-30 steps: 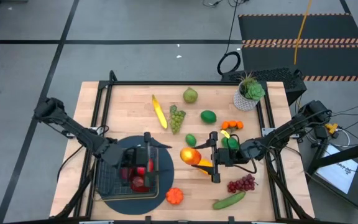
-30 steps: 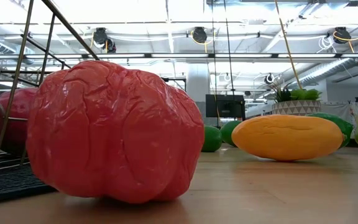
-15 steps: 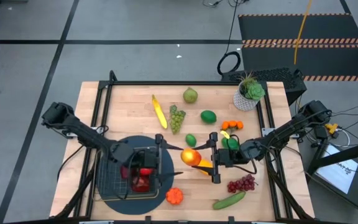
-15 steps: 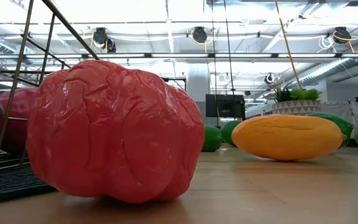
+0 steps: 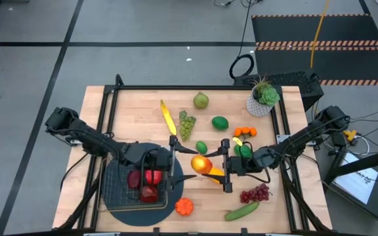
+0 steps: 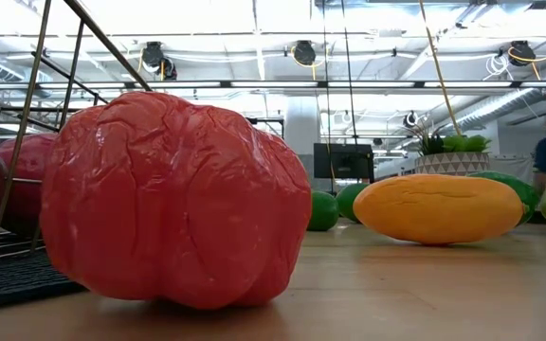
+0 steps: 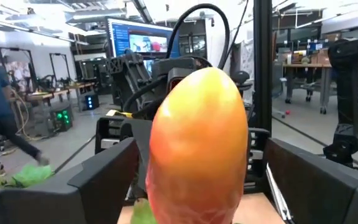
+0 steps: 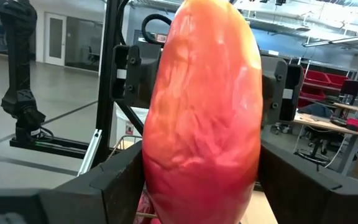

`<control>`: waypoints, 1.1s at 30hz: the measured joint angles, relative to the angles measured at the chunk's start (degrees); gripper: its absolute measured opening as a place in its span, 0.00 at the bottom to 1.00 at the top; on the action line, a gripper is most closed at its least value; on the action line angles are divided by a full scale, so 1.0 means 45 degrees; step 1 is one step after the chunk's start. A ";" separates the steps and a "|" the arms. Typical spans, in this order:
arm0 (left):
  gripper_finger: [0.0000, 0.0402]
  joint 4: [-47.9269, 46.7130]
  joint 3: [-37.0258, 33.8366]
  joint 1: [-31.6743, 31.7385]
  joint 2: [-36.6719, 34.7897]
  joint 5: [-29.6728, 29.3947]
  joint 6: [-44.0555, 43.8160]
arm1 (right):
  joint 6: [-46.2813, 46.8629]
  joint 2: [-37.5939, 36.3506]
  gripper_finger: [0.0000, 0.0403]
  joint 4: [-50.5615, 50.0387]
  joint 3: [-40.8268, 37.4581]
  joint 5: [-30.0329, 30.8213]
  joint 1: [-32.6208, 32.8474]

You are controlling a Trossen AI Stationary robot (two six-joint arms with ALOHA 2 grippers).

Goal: Build produce basket
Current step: Put the orange mango into the gold wire basket

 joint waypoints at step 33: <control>0.60 -0.0385 0.0004 -0.0132 -0.0199 0.0340 0.0288 | 0.0634 0.0000 0.93 0.0092 0.0000 0.0119 -0.0009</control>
